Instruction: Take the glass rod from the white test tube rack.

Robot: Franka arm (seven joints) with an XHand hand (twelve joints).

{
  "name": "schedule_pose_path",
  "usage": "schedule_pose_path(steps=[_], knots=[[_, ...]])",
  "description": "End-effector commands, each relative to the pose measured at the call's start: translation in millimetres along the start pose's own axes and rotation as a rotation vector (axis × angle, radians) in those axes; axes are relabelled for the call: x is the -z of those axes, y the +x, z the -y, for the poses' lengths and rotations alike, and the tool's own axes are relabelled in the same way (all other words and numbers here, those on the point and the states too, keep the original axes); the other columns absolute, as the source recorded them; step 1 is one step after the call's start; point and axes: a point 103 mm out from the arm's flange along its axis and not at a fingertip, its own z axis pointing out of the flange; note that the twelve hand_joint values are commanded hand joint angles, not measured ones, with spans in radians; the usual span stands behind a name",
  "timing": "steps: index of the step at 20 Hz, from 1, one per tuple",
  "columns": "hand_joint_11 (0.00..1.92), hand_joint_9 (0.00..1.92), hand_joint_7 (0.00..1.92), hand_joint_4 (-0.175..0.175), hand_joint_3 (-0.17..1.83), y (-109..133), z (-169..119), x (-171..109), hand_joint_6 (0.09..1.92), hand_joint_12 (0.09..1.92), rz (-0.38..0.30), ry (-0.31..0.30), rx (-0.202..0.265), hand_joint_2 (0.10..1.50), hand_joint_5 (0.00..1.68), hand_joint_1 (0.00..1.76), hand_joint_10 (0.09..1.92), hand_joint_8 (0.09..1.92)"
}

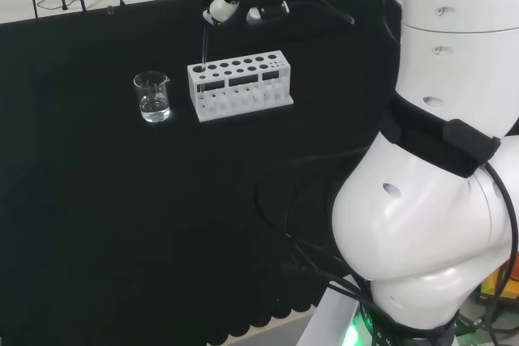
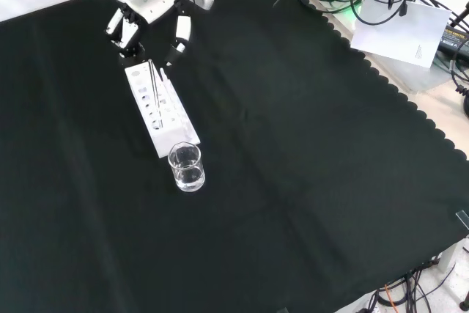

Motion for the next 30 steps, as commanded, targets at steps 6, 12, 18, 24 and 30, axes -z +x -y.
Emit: schedule_pose_path(steps=[6,12,18,24,30], knots=[[0.72,1.29,1.23,-0.175,0.63,2,-5,-7,0.94,1.26,0.010,-0.087,0.015,0.74,0.72,0.94,0.80,0.88],[0.80,1.34,1.28,-0.175,0.67,3,-9,-17,0.94,1.23,0.009,-0.092,0.024,0.72,0.75,0.98,0.78,0.87],[0.89,1.40,1.30,-0.175,0.70,1,-11,-10,0.94,1.20,0.020,-0.085,0.016,0.71,0.76,1.01,0.75,0.85],[0.94,1.43,1.33,-0.175,0.71,0,-11,-12,0.94,1.17,0.004,-0.094,0.021,0.70,0.77,1.03,0.72,0.83],[1.00,1.49,1.36,-0.175,0.73,8,-21,-10,0.94,1.15,0.009,-0.091,0.037,0.69,0.78,1.05,0.70,0.81]])
